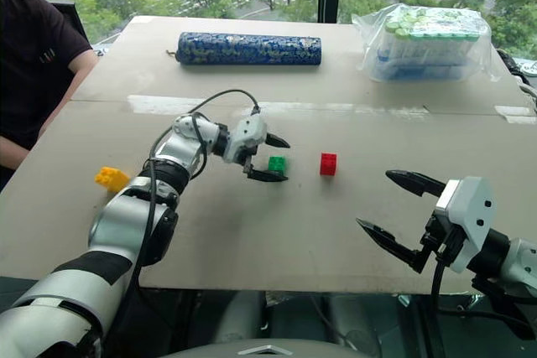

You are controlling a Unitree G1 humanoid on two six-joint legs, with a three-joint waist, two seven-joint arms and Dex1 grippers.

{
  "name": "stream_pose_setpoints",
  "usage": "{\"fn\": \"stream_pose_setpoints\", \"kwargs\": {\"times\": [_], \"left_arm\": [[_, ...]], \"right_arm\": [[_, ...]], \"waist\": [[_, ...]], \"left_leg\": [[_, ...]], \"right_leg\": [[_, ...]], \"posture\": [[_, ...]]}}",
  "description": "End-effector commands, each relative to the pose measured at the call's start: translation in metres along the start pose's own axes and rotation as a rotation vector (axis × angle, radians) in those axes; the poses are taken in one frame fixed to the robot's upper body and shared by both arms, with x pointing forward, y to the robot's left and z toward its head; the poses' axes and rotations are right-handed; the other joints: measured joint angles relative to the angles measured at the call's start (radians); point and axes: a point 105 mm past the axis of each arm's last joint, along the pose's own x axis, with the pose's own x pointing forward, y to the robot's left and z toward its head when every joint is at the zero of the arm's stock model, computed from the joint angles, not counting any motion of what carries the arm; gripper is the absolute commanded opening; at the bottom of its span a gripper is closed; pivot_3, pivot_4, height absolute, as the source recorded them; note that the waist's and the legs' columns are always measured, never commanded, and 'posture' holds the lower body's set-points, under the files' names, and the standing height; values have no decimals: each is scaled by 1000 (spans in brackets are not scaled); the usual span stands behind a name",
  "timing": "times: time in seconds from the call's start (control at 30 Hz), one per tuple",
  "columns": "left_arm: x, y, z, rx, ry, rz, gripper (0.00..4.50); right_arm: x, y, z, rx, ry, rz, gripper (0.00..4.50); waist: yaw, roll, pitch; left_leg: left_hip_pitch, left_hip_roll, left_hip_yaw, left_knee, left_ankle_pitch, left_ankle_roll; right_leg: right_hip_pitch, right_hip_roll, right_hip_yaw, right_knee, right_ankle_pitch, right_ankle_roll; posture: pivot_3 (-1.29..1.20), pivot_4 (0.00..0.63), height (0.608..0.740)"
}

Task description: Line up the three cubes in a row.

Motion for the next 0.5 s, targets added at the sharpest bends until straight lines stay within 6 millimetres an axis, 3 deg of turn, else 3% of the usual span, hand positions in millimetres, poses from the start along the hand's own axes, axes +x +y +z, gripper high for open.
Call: {"fn": "stream_pose_setpoints", "kwargs": {"times": [0.03,0.2,0.3,0.4,0.5], "left_arm": [[-51,-10,25,-39,-139,135,4483],[-107,-67,30,-217,-160,370,4483],[-133,-83,20,-322,-140,586,4483],[-182,-88,-14,-467,-48,1061,4483],[-217,-110,-40,-595,67,1379,4483]], "right_arm": [[10,7,12,-19,-64,74,4500],[26,5,17,4,-126,178,4500],[37,5,21,4,-158,245,4500],[49,11,28,10,-202,346,4500],[58,13,31,11,-223,415,4500]], "waist": [[-21,1,0],[-36,1,0],[-10,1,0],[2,1,0],[9,-2,-1]], "left_leg": [[1,0,0,0,0,0],[2,7,-6,-1,0,0],[3,5,-7,0,0,0],[5,1,-7,2,0,-1],[7,0,-9,2,0,-1]], "right_leg": [[0,0,1,0,0,0],[0,0,1,0,0,-1],[2,-2,-1,0,0,0],[6,-2,-6,-1,-3,3],[10,-3,-6,-2,-3,3]], "posture": [[0,150,740],[0,150,740],[0,150,740],[0,150,740],[0,150,740]]}}
